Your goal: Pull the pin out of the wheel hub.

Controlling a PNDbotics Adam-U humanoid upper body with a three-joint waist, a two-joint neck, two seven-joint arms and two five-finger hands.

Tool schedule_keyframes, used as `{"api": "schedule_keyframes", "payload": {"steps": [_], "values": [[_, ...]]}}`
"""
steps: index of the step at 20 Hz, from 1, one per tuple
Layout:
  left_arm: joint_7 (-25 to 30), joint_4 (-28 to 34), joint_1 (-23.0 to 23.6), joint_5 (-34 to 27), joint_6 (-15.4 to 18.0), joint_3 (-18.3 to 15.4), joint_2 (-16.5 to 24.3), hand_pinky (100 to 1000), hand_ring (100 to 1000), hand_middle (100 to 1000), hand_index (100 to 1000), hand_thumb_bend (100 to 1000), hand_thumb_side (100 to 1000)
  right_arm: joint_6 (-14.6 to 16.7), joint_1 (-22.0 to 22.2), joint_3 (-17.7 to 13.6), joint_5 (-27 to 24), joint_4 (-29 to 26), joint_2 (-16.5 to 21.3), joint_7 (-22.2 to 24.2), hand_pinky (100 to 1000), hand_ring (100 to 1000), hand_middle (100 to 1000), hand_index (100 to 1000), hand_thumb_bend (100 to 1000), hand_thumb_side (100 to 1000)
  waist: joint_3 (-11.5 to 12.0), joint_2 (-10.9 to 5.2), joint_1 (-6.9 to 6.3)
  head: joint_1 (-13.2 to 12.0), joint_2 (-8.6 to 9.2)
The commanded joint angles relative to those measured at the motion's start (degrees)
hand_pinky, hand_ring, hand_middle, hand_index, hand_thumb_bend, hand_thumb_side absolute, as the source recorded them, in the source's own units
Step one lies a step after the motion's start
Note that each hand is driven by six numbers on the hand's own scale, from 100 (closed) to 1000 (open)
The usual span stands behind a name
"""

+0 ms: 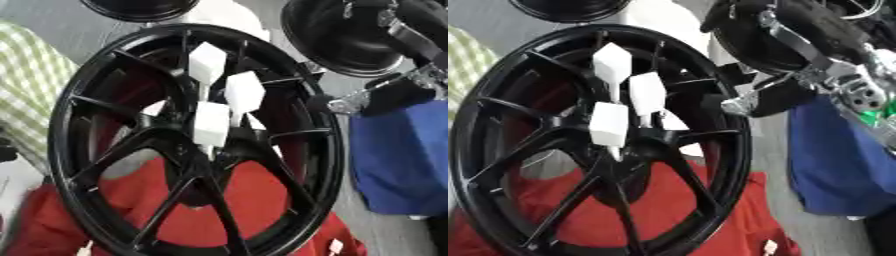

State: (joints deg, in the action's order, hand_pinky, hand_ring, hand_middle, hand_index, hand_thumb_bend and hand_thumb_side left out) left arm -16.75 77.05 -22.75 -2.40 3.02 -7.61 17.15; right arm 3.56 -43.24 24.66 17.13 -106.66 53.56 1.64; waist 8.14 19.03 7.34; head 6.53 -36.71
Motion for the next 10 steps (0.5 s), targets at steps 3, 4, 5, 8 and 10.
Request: {"api": "schedule_keyframes", "payload": {"steps": [3, 4, 5, 8, 10], "values": [[0.11, 0.57, -0.20, 0.32, 0.07, -0.42, 1.32, 565, 503, 480, 675, 103, 960, -1.53, -6.67, 1.89, 2.12, 6.95, -5.98, 4.53, 818, 777, 741, 760, 609, 260, -0.70, -1.82, -0.98, -0.23, 0.19], [0.10, 0.53, -0.10, 0.32, 0.06, -0.48, 1.37, 565, 503, 480, 675, 103, 960, -1.81, -8.12, 2.04, 2.91, 8.40, -7.43, 5.42, 820, 778, 744, 761, 610, 260, -0.95, -1.90, -1.09, -0.48, 0.27], [0.07, 0.48, 0.00, 0.32, 0.05, -0.55, 1.44, 565, 503, 480, 675, 103, 960, -1.96, -9.53, 2.08, 3.73, 9.81, -8.84, 6.29, 823, 780, 747, 762, 609, 259, -1.20, -1.96, -1.17, -0.72, 0.32], [0.01, 0.21, 0.33, 0.32, -0.03, -0.73, 1.65, 565, 503, 480, 675, 102, 960, -1.93, -12.21, 1.21, 6.31, 13.98, -13.10, 8.91, 835, 788, 759, 770, 613, 262, -1.90, -2.34, -1.38, -1.43, 0.13], [-0.02, 0.02, 0.50, 0.29, -0.05, -0.87, 1.76, 566, 503, 480, 675, 103, 960, -1.36, -12.41, 0.57, 8.07, 15.67, -15.98, 10.68, 832, 789, 763, 773, 615, 260, -2.25, -2.60, -1.45, -1.80, -0.06]]}}
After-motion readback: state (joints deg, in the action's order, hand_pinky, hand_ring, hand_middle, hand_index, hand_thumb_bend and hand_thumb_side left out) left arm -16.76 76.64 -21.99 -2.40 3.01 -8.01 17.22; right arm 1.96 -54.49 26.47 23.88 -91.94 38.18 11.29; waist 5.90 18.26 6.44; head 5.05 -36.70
